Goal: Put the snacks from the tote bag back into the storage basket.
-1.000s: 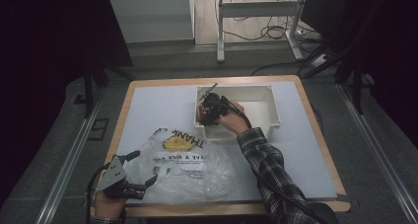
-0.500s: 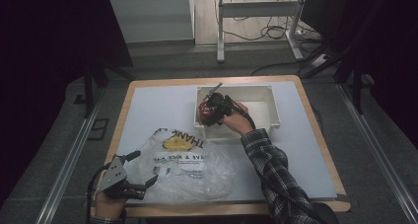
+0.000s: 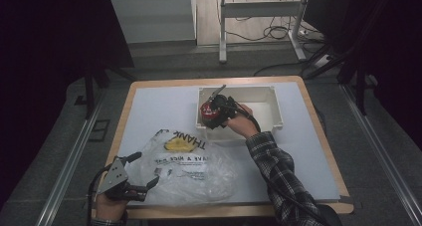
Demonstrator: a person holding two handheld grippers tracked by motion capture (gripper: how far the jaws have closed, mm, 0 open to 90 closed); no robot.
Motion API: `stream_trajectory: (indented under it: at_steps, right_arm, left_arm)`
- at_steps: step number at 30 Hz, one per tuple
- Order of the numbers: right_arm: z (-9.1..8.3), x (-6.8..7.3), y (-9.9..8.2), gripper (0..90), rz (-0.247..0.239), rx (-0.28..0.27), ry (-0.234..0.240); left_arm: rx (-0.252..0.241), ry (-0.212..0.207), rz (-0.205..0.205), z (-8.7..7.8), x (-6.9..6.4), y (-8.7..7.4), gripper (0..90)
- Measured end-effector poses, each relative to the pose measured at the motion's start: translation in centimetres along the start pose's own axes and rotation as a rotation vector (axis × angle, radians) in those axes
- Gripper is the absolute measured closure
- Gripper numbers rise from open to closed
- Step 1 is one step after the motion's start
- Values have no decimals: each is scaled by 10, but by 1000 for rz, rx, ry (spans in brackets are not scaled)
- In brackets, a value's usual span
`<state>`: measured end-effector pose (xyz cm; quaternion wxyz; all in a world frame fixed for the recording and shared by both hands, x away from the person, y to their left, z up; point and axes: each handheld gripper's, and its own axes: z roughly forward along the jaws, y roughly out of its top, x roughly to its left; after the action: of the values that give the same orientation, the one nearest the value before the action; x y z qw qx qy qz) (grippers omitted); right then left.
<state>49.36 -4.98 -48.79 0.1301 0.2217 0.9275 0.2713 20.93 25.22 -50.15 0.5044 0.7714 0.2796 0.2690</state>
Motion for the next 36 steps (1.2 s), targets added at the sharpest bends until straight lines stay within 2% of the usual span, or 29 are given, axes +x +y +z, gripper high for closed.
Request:
stream_trajectory:
  at_steps: [15, 36]
  right_arm:
    - [-10, 4, -4, 60, -3, -28, 15]
    - [-24, 10, -10, 60, -10, -56, 11]
  left_arm:
    - [-3, 3, 1, 0, 0, 0, 49]
    - [-7, 9, 2, 0, -1, 1, 50]
